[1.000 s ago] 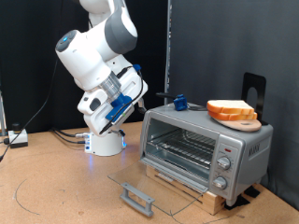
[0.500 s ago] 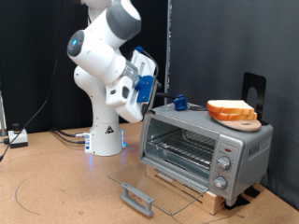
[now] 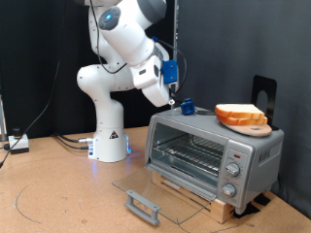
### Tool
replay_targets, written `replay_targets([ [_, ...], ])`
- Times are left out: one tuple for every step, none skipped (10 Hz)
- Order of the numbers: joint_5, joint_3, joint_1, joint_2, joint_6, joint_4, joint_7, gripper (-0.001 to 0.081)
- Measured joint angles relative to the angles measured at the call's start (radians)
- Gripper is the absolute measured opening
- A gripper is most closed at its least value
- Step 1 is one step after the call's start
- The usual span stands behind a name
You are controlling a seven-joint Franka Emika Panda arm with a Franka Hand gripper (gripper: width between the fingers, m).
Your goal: Make a piece of toast with the oven
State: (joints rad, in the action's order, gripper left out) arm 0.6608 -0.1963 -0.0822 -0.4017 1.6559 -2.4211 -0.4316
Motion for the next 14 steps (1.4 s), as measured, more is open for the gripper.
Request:
replay_targets([
  [0.001,0.000,0.000,0.001,0.009,-0.001,-0.005,0.0809],
  [0.008,0.005,-0.001,-0.003,0.026,-0.003,-0.026,0.0809],
  [0.017,0.021,-0.009,-0.017,0.050,-0.010,-0.062,0.0809],
  [0.018,0.039,-0.024,-0.040,0.048,-0.018,-0.096,0.0809],
  [0.014,0.050,-0.041,-0.062,0.017,-0.020,-0.135,0.0809],
  [0.004,0.058,-0.055,-0.083,-0.029,-0.021,-0.164,0.0809],
  [-0.009,0.072,-0.066,-0.106,-0.057,-0.024,-0.174,0.0809],
  [-0.022,0.095,-0.072,-0.132,-0.069,-0.032,-0.172,0.0809],
  [-0.027,0.121,-0.073,-0.163,-0.070,-0.046,-0.157,0.0809],
  [-0.027,0.154,-0.073,-0.201,-0.050,-0.065,-0.122,0.0809],
  [-0.028,0.182,-0.063,-0.260,-0.005,-0.106,-0.090,0.0809],
  [-0.027,0.178,-0.063,-0.255,-0.023,-0.104,-0.094,0.0809],
  [-0.017,0.181,-0.061,-0.255,-0.006,-0.109,-0.078,0.0809],
  [-0.011,0.193,-0.061,-0.267,0.015,-0.121,-0.048,0.0809],
])
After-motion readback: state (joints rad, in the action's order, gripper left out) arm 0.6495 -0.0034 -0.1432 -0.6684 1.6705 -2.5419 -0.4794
